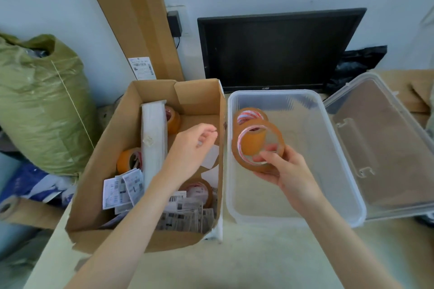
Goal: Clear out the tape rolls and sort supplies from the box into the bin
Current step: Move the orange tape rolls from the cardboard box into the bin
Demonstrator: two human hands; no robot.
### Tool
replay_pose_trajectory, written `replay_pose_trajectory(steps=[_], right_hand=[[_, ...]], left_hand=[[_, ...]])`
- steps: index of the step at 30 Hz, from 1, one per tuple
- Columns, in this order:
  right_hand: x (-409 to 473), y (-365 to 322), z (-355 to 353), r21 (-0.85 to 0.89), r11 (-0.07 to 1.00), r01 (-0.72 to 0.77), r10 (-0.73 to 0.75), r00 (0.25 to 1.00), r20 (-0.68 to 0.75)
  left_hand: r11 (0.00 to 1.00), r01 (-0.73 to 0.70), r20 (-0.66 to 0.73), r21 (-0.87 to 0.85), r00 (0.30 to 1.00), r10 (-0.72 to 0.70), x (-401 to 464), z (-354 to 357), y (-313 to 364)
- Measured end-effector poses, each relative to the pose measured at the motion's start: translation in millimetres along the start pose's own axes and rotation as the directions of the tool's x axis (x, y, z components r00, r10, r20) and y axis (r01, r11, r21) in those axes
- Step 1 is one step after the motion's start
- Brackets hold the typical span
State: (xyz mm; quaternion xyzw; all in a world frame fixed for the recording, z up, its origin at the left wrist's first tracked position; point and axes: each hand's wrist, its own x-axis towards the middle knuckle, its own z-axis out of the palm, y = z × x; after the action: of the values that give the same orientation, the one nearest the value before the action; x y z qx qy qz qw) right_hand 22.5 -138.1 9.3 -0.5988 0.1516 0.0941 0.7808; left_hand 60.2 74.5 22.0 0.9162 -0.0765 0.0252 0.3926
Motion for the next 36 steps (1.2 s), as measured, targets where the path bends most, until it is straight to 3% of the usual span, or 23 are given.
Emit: replay_pose_trajectory(steps=[3, 5, 9, 16, 20, 24, 29, 33, 36], right_hand=[[0.0, 5.8, -6.3, 0.074, 0.997, -0.023, 0.026, 0.999, -0.044], [-0.8, 8.5, -8.0, 0.096, 0.995, -0.029, 0.035, 0.997, -0.071], [-1.7, 11.9, -8.2, 0.107, 0.994, -0.033, 0.042, 0.995, -0.088], [1.8, 10.0, -12.7, 0.170, 0.984, -0.046, 0.068, 0.990, -0.126], [5.9, 9.3, -17.3, 0.201, 0.979, -0.046, 0.076, 0.987, -0.144], [12.4, 6.9, -19.7, 0.229, 0.972, -0.055, 0.096, 0.980, -0.176], [30.3, -5.0, -23.8, 0.224, 0.974, -0.044, 0.088, 0.978, -0.191], [62.9, -19.3, -22.9, 0.109, 0.992, -0.068, 0.087, 0.981, -0.175], [95.8, -31.6, -15.5, -0.108, 0.993, -0.050, 0.026, 0.977, -0.210]], left_hand=[[0.981, 0.128, 0.099, 0.144, 0.985, -0.143, 3.5, 23.2, -53.5], [0.931, 0.193, 0.255, 0.309, 0.926, -0.277, 5.3, 40.5, -86.8], [0.829, 0.092, 0.472, 0.551, 0.786, -0.401, 2.9, 64.0, -119.1], [0.710, -0.129, 0.491, 0.692, 0.805, -0.333, 4.2, 74.5, -123.6], [0.684, -0.113, 0.406, 0.721, 0.868, -0.285, 8.7, 60.4, -115.9], [0.759, -0.008, 0.206, 0.651, 0.964, -0.167, 19.0, 29.0, -94.0], [0.848, 0.097, -0.040, 0.521, 0.995, -0.089, 30.5, -16.7, -55.9], [0.940, 0.202, -0.127, 0.274, 0.977, -0.172, 31.7, -29.5, -20.8], [0.970, 0.235, -0.115, 0.070, 0.967, -0.226, 27.6, -23.8, 0.6]])
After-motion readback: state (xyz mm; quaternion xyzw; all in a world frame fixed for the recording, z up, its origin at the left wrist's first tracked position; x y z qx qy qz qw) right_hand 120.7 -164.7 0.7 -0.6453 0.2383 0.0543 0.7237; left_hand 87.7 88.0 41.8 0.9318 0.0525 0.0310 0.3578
